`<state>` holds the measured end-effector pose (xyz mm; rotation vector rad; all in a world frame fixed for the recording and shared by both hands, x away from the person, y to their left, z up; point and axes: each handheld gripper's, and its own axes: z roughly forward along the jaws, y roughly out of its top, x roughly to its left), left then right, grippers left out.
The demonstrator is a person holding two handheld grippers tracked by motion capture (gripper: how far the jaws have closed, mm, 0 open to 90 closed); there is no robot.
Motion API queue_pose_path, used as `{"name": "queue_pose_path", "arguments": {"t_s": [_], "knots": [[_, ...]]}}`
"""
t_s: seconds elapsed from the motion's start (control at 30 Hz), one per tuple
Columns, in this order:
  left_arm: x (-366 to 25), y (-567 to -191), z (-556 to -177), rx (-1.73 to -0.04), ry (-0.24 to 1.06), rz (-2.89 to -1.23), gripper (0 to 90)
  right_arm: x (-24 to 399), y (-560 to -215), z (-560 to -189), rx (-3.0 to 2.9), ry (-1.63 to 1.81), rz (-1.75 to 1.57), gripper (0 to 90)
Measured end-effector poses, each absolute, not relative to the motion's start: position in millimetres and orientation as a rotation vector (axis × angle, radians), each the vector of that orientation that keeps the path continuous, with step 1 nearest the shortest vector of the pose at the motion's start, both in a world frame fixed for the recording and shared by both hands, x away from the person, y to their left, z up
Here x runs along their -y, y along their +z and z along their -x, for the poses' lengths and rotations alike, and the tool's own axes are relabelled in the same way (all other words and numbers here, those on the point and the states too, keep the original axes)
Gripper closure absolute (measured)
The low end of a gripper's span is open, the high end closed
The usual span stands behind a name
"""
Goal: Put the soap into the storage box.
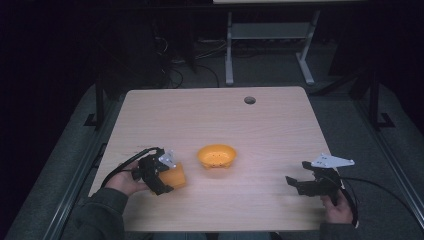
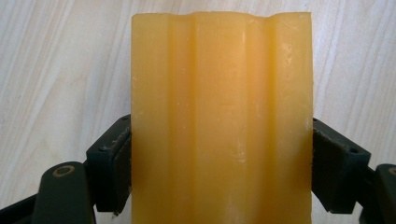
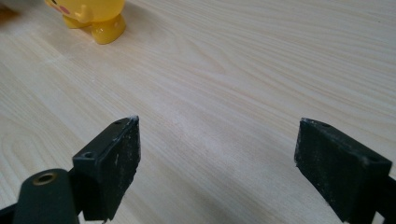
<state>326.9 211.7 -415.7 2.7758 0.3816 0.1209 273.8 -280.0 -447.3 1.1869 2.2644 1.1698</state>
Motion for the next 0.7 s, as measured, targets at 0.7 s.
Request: {"name": "queue_pose_path", "arguments": {"t_s": [0.7], "knots": [[-207.6, -398.7, -334.1, -0.381, 0.136, -2.747, 20.8, 279.5, -447.6, -274.2, -2.269, 1.174, -1.179, 13.9]]}}
